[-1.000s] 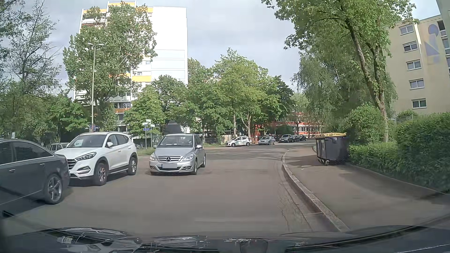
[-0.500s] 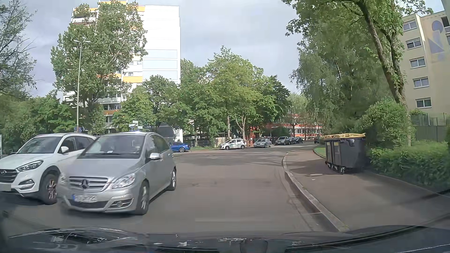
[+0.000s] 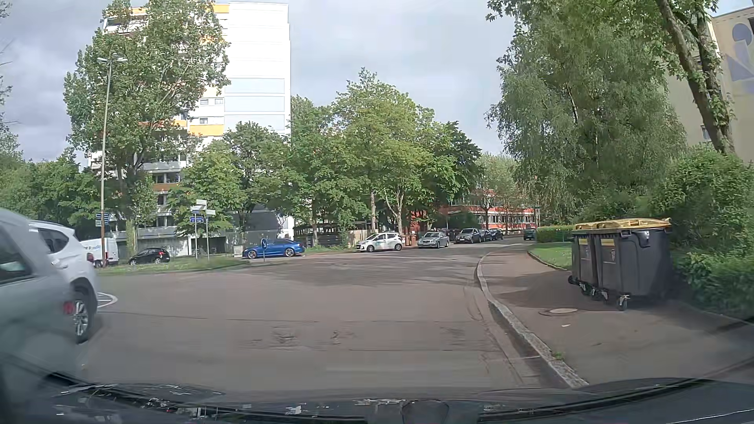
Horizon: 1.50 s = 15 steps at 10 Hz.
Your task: Follow the waypoints while adhering to traffic rules and regulations
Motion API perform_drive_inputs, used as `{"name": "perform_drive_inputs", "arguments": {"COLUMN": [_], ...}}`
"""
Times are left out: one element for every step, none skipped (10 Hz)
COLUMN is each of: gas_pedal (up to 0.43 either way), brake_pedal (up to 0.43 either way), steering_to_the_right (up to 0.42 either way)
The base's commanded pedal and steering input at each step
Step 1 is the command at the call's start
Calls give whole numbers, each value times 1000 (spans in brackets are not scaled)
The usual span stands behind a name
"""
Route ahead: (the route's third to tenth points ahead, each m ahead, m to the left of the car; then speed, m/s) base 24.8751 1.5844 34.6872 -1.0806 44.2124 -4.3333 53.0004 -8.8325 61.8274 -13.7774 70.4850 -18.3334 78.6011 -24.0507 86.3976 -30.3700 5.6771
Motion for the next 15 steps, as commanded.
{"name": "perform_drive_inputs", "arguments": {"gas_pedal": [169, 169, 169, 169, 169, 169, 169, 157, 157, 157, 150, 138, 138, 138, 138], "brake_pedal": [0, 0, 0, 0, 0, 0, 0, 0, 0, 0, 0, 0, 0, 0, 0], "steering_to_the_right": [36, 35, 37, 37, 37, 37, 37, 36, 36, 35, 35, 34, 33, 31, 31]}}
